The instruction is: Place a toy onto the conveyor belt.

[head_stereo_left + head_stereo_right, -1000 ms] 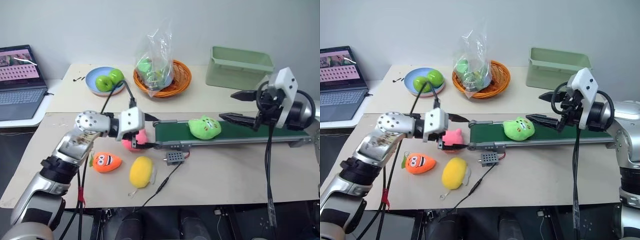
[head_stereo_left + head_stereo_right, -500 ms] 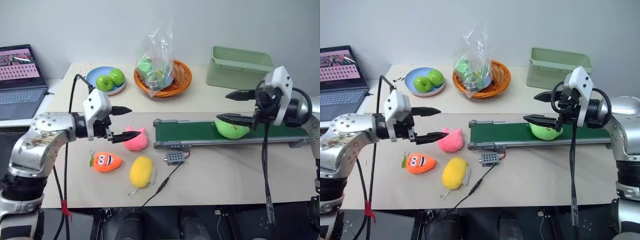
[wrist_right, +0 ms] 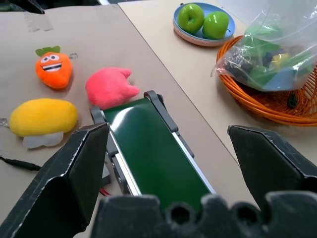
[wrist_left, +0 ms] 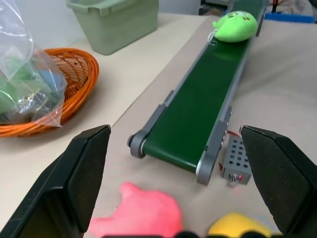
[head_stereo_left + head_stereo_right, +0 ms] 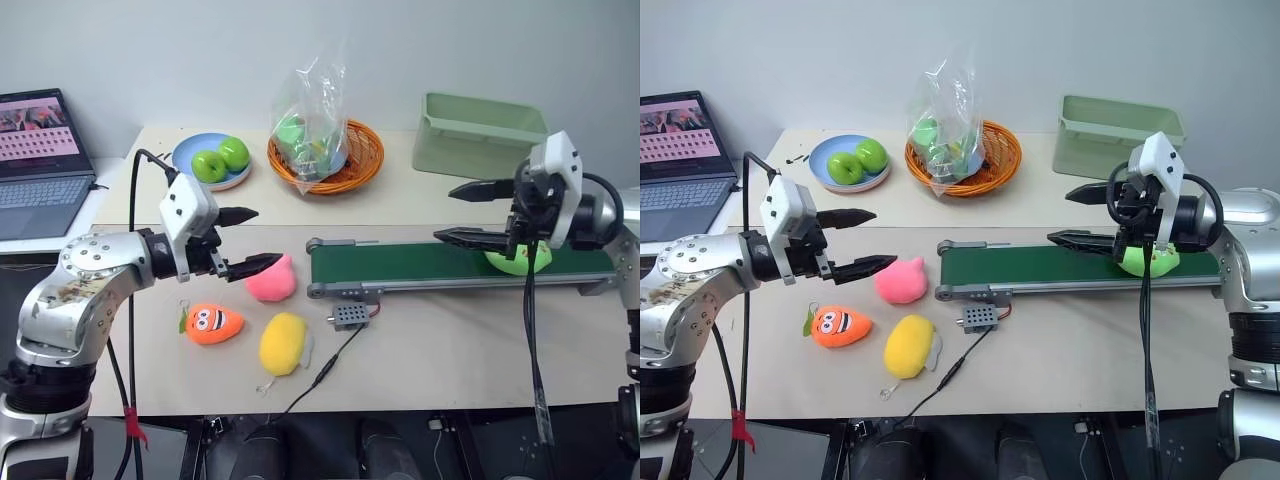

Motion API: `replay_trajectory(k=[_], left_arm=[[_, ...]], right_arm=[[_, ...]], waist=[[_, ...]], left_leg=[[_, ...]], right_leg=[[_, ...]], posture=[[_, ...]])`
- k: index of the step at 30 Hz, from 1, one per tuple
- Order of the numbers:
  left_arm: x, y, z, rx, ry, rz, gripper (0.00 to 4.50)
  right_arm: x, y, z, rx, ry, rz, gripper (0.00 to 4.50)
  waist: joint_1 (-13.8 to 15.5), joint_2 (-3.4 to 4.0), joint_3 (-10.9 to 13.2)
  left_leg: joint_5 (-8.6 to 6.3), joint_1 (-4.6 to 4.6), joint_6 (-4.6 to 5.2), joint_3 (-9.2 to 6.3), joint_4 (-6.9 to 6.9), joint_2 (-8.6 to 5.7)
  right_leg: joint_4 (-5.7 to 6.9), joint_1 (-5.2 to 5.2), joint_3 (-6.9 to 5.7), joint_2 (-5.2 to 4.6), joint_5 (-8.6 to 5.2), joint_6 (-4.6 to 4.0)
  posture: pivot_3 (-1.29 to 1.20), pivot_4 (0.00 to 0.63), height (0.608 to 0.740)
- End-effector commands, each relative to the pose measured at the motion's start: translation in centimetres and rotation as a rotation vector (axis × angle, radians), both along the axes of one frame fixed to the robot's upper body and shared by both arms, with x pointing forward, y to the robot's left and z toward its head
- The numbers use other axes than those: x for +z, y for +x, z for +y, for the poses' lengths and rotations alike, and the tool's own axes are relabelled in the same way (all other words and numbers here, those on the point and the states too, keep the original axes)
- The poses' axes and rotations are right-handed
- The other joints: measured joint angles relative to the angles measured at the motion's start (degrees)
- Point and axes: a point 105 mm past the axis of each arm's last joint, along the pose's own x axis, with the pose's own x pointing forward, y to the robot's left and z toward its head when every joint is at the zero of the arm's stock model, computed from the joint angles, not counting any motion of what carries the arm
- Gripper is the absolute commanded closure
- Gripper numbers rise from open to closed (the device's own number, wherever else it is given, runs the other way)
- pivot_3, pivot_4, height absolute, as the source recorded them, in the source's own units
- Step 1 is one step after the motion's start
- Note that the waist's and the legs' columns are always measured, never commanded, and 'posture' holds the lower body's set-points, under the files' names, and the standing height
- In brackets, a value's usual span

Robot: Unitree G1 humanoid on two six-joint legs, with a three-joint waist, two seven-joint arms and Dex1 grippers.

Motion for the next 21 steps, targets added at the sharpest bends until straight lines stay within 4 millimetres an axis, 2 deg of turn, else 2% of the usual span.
replay_trajectory(k=[1, 21], left_arm=[[3.2, -0.4, -0.5, -0.015, -0.080, -0.088, 0.03], [4.5, 0.0, -0.5, 0.013, -0.099, -0.137, 0.03]], right_arm=[[1.9, -0.2, 0.2, 0.026, 0.017, -0.075, 0.00], [1.9, -0.1, 0.6, 0.036, 0.025, -0.082, 0.00]], waist=[[0.00, 0.00, 0.00], [-0.06, 0.00, 0.00]], left_leg=[[0.00, 0.00, 0.00, 0.00, 0.00, 0.00], [0.00, 0.00, 0.00, 0.00, 0.00, -0.01]], right_leg=[[0.00, 0.00, 0.00, 0.00, 0.00, 0.00], [0.00, 0.01, 0.00, 0.00, 0.00, 0.00]], posture=[[0.00, 0.150, 0.740], [0.00, 0.150, 0.740]])
